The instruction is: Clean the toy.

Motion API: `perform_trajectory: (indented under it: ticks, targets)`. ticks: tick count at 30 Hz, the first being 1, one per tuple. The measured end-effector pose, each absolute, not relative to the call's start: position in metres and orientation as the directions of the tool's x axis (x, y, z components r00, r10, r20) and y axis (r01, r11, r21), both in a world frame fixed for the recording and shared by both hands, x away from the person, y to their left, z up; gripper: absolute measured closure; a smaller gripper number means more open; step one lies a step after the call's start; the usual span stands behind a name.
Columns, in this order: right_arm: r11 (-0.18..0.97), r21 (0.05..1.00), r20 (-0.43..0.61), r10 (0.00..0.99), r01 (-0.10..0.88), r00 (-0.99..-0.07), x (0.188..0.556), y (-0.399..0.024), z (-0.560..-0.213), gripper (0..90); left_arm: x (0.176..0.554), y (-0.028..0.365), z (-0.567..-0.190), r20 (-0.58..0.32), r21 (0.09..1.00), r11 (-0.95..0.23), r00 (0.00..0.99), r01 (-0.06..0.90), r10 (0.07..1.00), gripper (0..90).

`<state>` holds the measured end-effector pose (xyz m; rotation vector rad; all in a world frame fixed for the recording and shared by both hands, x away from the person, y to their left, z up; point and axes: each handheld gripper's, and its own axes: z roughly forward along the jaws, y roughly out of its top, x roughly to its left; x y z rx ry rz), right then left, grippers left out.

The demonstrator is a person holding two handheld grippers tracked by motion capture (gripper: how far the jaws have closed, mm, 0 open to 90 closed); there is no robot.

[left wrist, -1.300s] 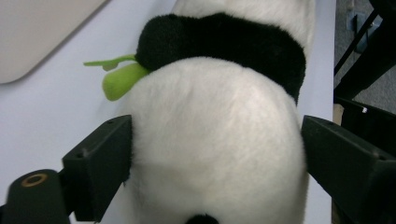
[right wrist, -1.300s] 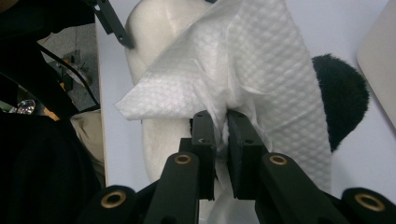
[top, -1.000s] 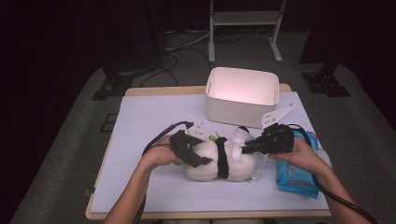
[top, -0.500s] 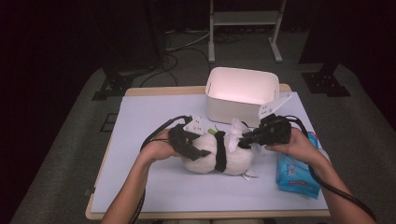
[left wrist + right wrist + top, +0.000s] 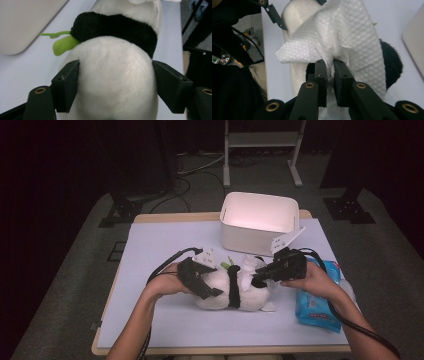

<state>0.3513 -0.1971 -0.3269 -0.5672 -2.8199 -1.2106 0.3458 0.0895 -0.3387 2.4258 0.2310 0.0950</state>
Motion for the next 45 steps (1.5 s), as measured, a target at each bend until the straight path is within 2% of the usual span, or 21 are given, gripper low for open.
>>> perform_trajectory:
  ticks: [3,5,11,16,30,38,45]
  targets:
    - [0.637,0.702,0.153,0.302,0.318,-0.941,0.346,-0.198,-0.328,81.1,0.346,0.09,-0.336,-0.031,0.655,-0.738,0.981,0.165,0.192,23.1]
    - [0.642,0.704,0.138,0.296,0.304,-0.945,0.341,-0.198,-0.327,81.1,0.345,0.09,-0.336,-0.021,0.645,-0.749,0.984,0.149,0.178,27.1]
    - [0.653,0.713,0.076,0.292,0.257,-0.953,0.339,-0.196,-0.311,80.6,0.341,0.09,-0.336,0.001,0.631,-0.765,0.986,0.128,0.166,29.4]
    - [0.655,0.706,0.085,0.302,0.271,-0.95,0.345,-0.194,-0.314,80.8,0.341,0.092,-0.337,-0.021,0.638,-0.756,0.985,0.145,0.172,29.5]
    - [0.655,0.704,0.123,0.269,0.275,-0.955,0.333,-0.197,-0.327,80.9,0.342,0.086,-0.325,-0.065,0.647,-0.747,0.986,0.157,0.15,29.6]
    - [0.651,0.713,0.122,0.25,0.26,-0.96,0.33,-0.199,-0.33,80.8,0.345,0.081,-0.319,-0.055,0.647,-0.748,0.987,0.15,0.151,29.7]
    - [0.649,0.716,0.122,0.245,0.257,-0.962,0.324,-0.201,-0.331,80.7,0.35,0.08,-0.316,-0.049,0.651,-0.742,0.984,0.163,0.173,34.2]
